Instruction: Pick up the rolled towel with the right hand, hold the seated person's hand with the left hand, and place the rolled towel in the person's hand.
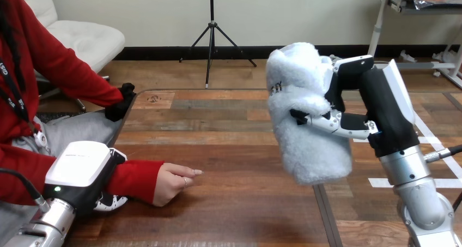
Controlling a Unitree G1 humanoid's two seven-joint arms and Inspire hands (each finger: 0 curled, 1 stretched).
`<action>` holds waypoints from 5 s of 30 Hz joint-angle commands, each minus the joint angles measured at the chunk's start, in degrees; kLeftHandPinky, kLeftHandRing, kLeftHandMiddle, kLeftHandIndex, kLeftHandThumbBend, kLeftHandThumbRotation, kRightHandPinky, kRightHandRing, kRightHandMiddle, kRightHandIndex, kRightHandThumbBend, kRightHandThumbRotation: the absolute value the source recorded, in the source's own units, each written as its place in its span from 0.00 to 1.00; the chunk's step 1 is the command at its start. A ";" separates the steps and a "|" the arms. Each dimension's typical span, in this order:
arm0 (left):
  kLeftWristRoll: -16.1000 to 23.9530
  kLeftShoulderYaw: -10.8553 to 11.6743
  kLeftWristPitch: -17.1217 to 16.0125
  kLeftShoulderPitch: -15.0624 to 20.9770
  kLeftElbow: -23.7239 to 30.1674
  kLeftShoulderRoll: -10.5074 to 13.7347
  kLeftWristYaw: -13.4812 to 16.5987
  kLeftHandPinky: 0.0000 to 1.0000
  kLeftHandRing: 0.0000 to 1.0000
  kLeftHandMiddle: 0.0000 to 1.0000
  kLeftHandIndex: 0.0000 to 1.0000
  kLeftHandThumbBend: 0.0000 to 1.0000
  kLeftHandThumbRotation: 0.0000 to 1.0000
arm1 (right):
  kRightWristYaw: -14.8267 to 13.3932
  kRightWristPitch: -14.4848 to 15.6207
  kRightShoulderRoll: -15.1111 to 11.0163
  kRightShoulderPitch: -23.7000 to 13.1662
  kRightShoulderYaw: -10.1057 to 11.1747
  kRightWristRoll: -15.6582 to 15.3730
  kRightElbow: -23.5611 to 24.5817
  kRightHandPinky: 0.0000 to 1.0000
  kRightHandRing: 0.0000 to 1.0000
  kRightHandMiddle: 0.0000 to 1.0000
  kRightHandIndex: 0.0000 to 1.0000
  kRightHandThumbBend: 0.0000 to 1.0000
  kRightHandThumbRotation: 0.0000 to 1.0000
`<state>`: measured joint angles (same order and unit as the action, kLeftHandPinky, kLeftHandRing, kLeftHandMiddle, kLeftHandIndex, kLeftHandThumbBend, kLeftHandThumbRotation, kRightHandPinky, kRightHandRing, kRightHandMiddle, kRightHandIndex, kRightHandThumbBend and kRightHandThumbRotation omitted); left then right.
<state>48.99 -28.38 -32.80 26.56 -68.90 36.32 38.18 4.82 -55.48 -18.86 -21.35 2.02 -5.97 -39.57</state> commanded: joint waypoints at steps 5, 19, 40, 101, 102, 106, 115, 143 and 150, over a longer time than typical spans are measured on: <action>-1.88 0.23 -3.03 0.96 3.13 0.32 -0.49 0.24 0.27 0.32 0.32 0.78 0.11 | -0.30 -0.97 1.89 -3.09 -0.01 0.59 0.56 0.04 0.07 0.10 0.09 0.51 0.00; -3.48 1.00 -4.86 0.82 6.06 1.02 -2.08 0.26 0.29 0.34 0.35 0.76 0.08 | -0.22 -0.05 3.17 -4.38 -0.74 -0.06 -1.12 0.04 0.07 0.10 0.09 0.51 0.00; -5.32 3.11 -5.46 -1.02 16.48 2.57 -4.84 0.26 0.30 0.36 0.38 0.75 0.08 | -1.68 3.10 5.47 -6.73 -2.44 -4.16 -2.41 0.03 0.06 0.09 0.07 0.51 0.00; -8.44 10.07 -3.07 -2.89 43.17 -2.19 -18.55 0.29 0.31 0.36 0.39 0.81 0.02 | -7.48 3.82 8.64 -16.96 -7.64 -12.27 -26.11 0.07 0.11 0.15 0.12 0.57 0.00; -8.53 10.06 -3.07 -2.85 43.33 -2.29 -18.69 0.29 0.31 0.36 0.39 0.81 0.02 | -7.60 3.73 8.70 -17.00 -7.68 -12.34 -26.26 0.07 0.11 0.15 0.12 0.57 0.00; -8.77 10.08 -2.93 -2.68 44.07 -2.63 -19.32 0.28 0.31 0.36 0.39 0.81 0.01 | -7.90 3.66 8.98 -17.09 -7.79 -12.52 -26.70 0.07 0.11 0.15 0.12 0.58 0.00; -8.38 10.15 -2.90 -2.10 45.34 -3.08 -19.89 0.26 0.30 0.35 0.38 0.81 0.01 | -9.07 4.03 9.44 -16.99 -8.54 -13.78 -26.80 0.07 0.11 0.14 0.12 0.57 0.00; -9.34 12.07 -2.19 -2.50 49.35 -3.11 -23.44 0.27 0.31 0.36 0.38 0.83 0.00 | -8.08 0.66 11.29 -14.74 -8.45 -10.91 -21.75 0.06 0.10 0.14 0.12 0.54 0.00; -9.25 12.46 -2.08 -2.80 49.71 -2.95 -23.36 0.27 0.31 0.36 0.38 0.83 0.00 | -7.42 -0.23 11.54 -13.40 -8.18 -9.70 -18.51 0.06 0.10 0.14 0.11 0.53 0.00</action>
<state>43.17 -18.11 -30.79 17.66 -32.83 37.06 13.28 -2.42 -50.09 -10.32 -28.47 -6.59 -18.67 -65.57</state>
